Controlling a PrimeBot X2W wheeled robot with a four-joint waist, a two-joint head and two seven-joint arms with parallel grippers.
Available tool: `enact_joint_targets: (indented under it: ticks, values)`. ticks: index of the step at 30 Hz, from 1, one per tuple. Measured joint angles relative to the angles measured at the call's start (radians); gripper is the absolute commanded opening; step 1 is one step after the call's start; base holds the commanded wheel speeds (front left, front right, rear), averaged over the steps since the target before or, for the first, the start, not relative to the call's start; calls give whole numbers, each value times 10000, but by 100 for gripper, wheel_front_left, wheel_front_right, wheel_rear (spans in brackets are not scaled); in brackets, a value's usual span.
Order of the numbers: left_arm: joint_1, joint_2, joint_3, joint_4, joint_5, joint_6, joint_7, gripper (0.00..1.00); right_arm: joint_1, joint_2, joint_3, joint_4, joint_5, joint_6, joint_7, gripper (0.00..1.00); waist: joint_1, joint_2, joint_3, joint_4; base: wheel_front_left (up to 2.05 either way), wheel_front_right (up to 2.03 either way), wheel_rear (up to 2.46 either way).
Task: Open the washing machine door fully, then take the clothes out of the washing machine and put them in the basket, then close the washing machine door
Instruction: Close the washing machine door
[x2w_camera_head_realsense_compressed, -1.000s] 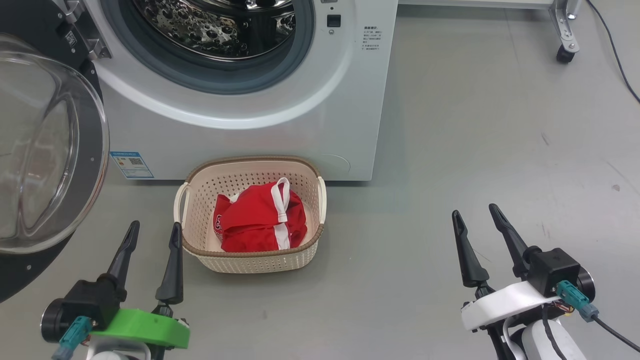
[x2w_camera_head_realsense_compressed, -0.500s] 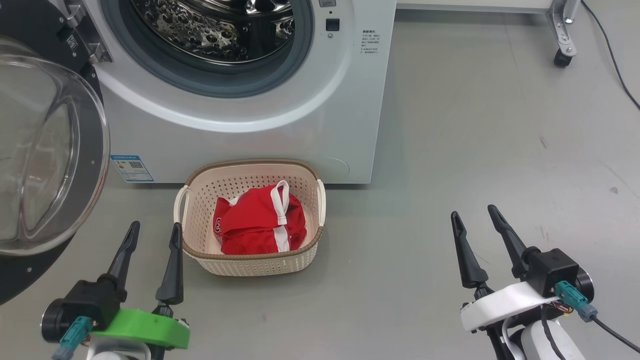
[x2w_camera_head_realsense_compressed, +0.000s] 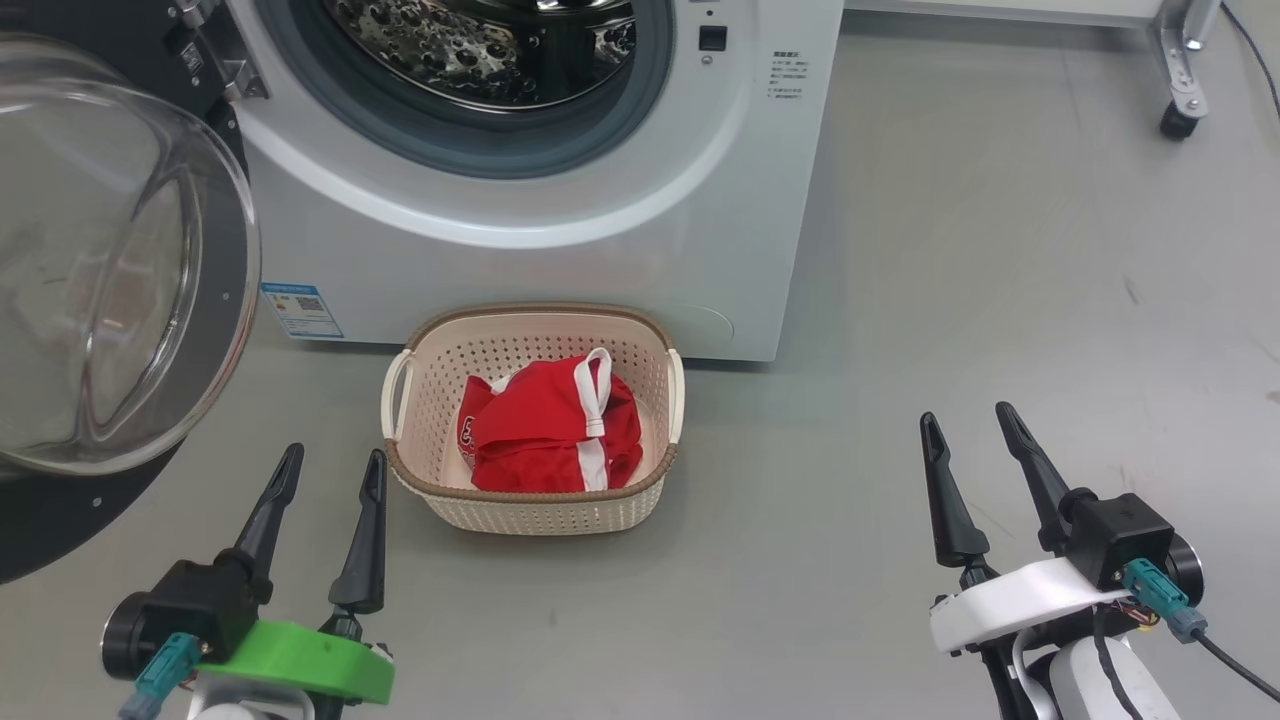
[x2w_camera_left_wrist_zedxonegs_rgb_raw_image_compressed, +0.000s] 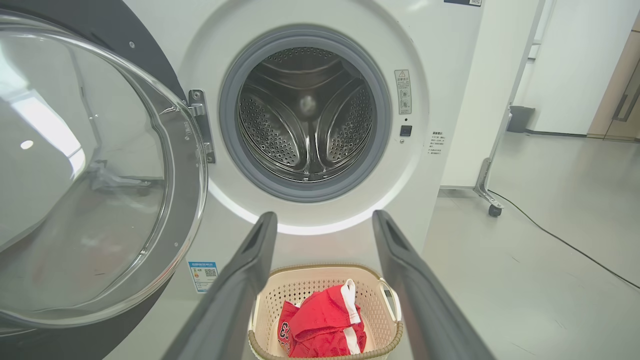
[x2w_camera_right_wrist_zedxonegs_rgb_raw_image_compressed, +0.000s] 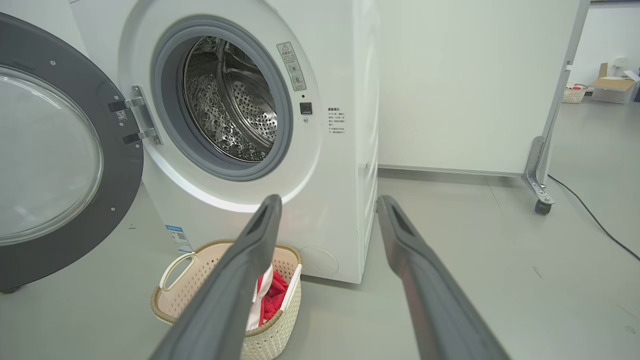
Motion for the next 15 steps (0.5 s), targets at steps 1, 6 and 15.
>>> enact_joint_targets:
  ticks: [1,6,15]
  values:
    - [-1,-4,-2,0,0,2,0,100,0,-2,2,-6,4,2,0,100,0,0,15,81,0,0,0]
    - [-7,-12,-17,4,0,0,0,100,2,-2,15,-33,6,15,0,100,0,0,75,554,0,0,0]
    - [-10,-23,-2,44,4,0,0,100,6,-2,169,-40,6,117,0,100,0,0,130,1636,0,0,0]
